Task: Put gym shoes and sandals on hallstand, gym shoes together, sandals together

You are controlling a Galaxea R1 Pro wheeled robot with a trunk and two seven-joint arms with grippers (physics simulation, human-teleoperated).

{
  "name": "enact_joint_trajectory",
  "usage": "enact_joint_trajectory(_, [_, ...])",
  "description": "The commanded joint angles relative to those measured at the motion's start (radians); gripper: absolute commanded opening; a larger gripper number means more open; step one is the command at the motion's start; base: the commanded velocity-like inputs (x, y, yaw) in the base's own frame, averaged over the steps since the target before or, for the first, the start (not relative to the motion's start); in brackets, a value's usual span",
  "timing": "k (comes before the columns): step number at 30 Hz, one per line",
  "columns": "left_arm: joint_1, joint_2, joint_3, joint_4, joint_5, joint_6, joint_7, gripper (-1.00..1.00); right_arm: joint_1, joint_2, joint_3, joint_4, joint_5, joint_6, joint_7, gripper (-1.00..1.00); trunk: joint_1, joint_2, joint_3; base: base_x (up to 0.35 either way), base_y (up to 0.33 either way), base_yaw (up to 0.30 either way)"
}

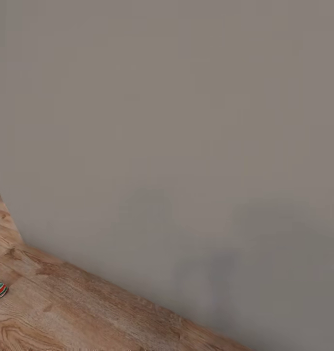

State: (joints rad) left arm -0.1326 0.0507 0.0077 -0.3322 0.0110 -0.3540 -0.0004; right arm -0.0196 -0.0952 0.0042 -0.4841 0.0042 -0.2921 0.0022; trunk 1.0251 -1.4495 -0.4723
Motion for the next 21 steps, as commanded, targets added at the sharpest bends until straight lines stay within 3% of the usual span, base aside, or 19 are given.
enact_joint_trajectory(1, [-0.001,0.000,0.001,0.001,0.001,-0.003,0.000,1.00,0.000,0.000,0.000,0.001,0.000,-0.003,0.000,1.00,0.000,-0.001,-0.002,0.000,0.000,0.219])
enact_joint_trajectory(8, [-0.001,0.000,0.001,0.001,0.002,-0.003,0.001,1.00,0.000,0.000,0.000,0.001,-0.001,-0.002,-0.005,1.00,0.000,-0.001,-0.007,0.000,0.047,0.232])
enact_joint_trajectory(21, [0.000,0.001,0.000,0.001,0.002,-0.005,0.000,1.00,0.000,0.002,0.000,0.001,-0.003,-0.002,-0.005,1.00,0.000,-0.001,-0.017,0.000,0.278,0.239])
